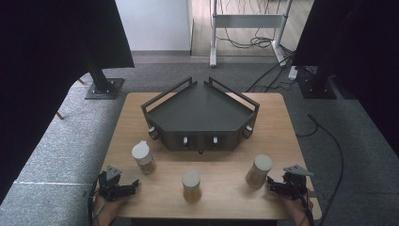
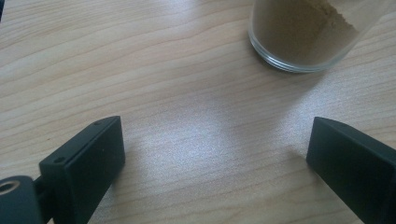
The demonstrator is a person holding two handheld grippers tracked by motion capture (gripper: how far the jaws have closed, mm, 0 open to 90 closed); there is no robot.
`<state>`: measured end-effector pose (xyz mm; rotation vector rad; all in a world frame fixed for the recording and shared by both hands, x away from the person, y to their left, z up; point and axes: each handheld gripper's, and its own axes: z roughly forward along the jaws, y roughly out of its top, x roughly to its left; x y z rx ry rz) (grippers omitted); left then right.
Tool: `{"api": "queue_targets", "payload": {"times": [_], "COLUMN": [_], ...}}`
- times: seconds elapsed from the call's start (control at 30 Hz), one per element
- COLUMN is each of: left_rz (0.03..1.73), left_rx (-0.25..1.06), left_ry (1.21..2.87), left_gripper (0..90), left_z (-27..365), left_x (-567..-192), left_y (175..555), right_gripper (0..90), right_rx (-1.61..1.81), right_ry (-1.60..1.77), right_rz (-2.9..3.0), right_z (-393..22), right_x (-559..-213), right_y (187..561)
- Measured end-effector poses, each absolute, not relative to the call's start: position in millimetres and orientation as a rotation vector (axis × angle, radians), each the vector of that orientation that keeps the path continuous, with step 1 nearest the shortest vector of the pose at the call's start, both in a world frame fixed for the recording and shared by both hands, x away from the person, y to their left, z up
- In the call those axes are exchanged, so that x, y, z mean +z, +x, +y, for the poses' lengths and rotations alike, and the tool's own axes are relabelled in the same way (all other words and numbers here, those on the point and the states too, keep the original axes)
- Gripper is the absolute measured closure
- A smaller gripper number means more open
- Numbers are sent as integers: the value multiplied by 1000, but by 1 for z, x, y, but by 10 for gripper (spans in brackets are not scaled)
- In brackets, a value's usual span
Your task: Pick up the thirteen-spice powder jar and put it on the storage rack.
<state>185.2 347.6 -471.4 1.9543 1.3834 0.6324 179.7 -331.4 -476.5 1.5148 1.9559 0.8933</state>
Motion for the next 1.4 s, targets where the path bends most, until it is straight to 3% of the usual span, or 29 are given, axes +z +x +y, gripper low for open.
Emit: {"api": "queue_targets", "payload": {"times": [0.47, 0.73, 1.4], "left_rz": [1326, 1205, 1102], "left_rx": [654, 717, 748], "left_ry": [1948, 1785, 1691], "left_gripper": [78, 84, 84], "left_z": [351, 366, 368], "left_x": [-473, -474, -469], "left_y": [182, 157, 147], "right_gripper": [100, 98, 96], "right_rx": [894, 892, 891], "right_ry": [1513, 1514, 1516], "right_rz": [1960, 1960, 1958], "right_z": [-332, -331, -331], "right_x": [-476, -476, -476], "right_y": [182, 182, 182]}}
